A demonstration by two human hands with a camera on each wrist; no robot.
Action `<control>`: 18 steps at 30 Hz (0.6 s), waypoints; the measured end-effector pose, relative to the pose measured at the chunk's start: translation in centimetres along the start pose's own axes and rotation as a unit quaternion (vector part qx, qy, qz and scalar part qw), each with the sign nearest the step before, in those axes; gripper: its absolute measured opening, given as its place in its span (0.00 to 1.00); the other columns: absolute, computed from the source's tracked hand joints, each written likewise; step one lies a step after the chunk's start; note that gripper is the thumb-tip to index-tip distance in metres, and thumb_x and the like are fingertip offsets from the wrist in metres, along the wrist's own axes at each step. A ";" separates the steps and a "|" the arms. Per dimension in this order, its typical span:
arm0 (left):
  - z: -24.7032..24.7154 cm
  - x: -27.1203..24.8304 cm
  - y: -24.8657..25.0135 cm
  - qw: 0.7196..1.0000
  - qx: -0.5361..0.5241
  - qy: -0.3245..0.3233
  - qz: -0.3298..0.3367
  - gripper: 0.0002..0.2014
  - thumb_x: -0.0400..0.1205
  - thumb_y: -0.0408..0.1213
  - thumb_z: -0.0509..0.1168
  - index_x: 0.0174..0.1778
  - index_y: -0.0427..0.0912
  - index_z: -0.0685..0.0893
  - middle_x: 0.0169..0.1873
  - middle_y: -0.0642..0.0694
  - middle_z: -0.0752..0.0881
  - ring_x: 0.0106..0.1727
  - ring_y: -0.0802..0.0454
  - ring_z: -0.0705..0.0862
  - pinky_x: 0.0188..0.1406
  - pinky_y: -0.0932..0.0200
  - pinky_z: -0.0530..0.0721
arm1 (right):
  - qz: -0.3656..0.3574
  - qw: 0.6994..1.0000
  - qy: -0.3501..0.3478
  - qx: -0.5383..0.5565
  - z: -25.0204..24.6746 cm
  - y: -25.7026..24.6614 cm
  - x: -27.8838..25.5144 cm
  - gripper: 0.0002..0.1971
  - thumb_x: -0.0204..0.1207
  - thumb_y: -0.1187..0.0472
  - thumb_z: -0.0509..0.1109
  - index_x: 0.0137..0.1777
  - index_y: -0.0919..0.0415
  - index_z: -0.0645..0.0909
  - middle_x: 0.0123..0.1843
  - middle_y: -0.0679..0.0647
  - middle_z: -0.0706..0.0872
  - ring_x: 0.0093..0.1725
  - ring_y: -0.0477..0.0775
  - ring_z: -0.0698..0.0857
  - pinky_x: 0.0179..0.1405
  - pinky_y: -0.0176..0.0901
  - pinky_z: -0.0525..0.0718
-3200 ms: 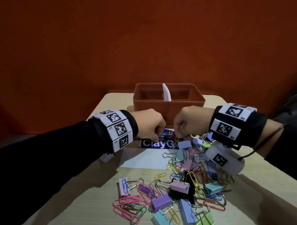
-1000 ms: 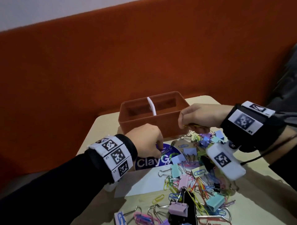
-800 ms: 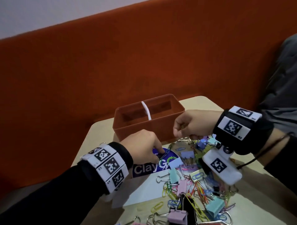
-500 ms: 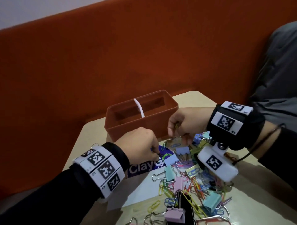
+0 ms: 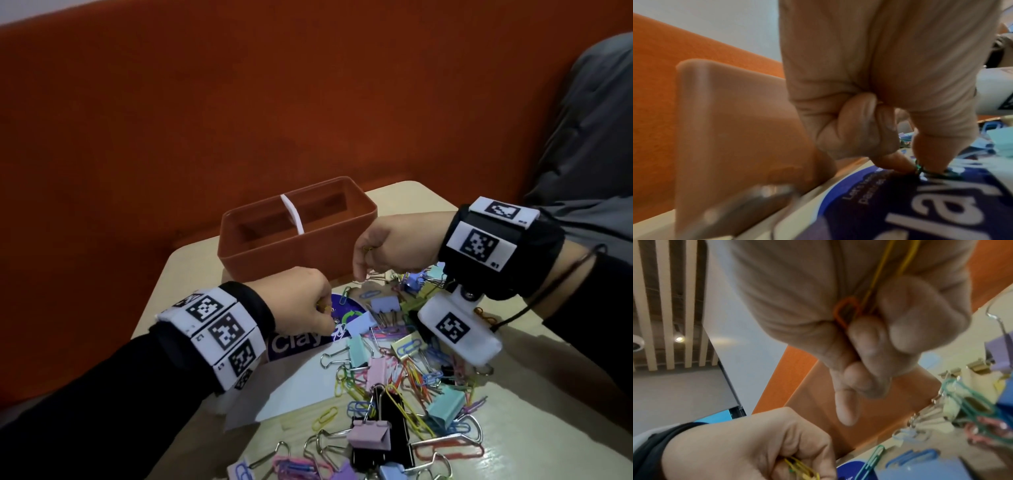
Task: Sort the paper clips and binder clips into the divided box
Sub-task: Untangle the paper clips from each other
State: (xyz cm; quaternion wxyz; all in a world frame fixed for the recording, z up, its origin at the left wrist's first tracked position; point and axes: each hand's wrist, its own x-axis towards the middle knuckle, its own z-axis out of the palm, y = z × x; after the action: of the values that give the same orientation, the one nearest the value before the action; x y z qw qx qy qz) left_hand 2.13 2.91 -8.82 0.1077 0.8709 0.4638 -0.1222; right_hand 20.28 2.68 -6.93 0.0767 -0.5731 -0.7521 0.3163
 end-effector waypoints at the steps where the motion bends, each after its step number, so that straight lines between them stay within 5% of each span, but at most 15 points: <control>1: 0.0 -0.1 0.0 1.000 0.010 -0.004 0.001 0.10 0.76 0.43 0.68 0.36 0.40 0.82 0.32 0.44 0.82 0.35 0.47 0.78 0.30 0.58 0.73 | -0.005 0.999 0.019 -0.027 -0.1 -0.3 -0.2 0.17 0.80 0.68 0.56 0.47 0.58 0.88 0.21 0.43 0.76 0.15 0.40 0.71 0.16 0.28 0.68; 5: 0.0 -0.3 -0.1 1.000 0.024 -0.013 -0.001 0.09 0.82 0.43 0.59 0.42 0.43 0.79 0.41 0.45 0.83 0.43 0.47 0.79 0.38 0.58 0.73 | 0.003 0.993 0.045 -0.108 -0.4 -1.2 -0.5 0.16 0.80 0.68 0.58 0.47 0.55 0.88 0.32 0.41 0.78 0.28 0.39 0.75 0.25 0.32 0.70; 9: -1.0 -0.9 -0.8 0.998 -0.061 0.028 -0.002 0.13 0.87 0.40 0.51 0.39 0.44 0.75 0.36 0.50 0.77 0.43 0.49 0.75 0.39 0.59 0.69 | 0.020 0.982 0.009 -0.186 0.2 -2.0 -0.1 0.06 0.79 0.64 0.63 0.44 0.56 0.81 0.37 0.48 0.79 0.32 0.43 0.74 0.29 0.33 0.72; 11: -1.9 -1.6 -1.2 0.990 -0.111 0.089 0.015 0.14 0.87 0.39 0.52 0.40 0.39 0.77 0.32 0.51 0.77 0.37 0.53 0.76 0.34 0.61 0.71 | 0.017 0.982 0.012 -0.189 0.0 -2.6 -0.1 0.06 0.80 0.59 0.62 0.43 0.56 0.78 0.38 0.51 0.79 0.35 0.51 0.76 0.33 0.40 0.74; 14: -3.7 -2.6 -1.8 0.958 -0.173 0.228 0.031 0.17 0.88 0.44 0.54 0.36 0.42 0.78 0.27 0.54 0.75 0.25 0.65 0.72 0.25 0.69 0.68 | -0.009 0.994 -0.011 -0.110 -1.4 -3.9 -0.5 0.19 0.83 0.52 0.56 0.30 0.56 0.75 0.31 0.52 0.77 0.31 0.52 0.74 0.33 0.45 0.74; 18: -5.9 -2.7 -4.0 0.923 -0.178 0.338 -0.042 0.15 0.86 0.46 0.59 0.36 0.45 0.80 0.29 0.48 0.81 0.29 0.54 0.76 0.31 0.57 0.74 | -0.040 0.999 0.024 -0.024 -3.1 -6.5 0.4 0.10 0.74 0.62 0.62 0.35 0.61 0.83 0.30 0.56 0.75 0.27 0.54 0.71 0.21 0.37 0.68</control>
State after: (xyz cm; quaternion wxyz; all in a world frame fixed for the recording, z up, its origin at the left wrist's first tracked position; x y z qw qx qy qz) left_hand -2.02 4.75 -2.70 0.0925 0.8068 0.5226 0.2596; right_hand 16.33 3.31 -0.91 0.0937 -0.5514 -0.7800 0.2806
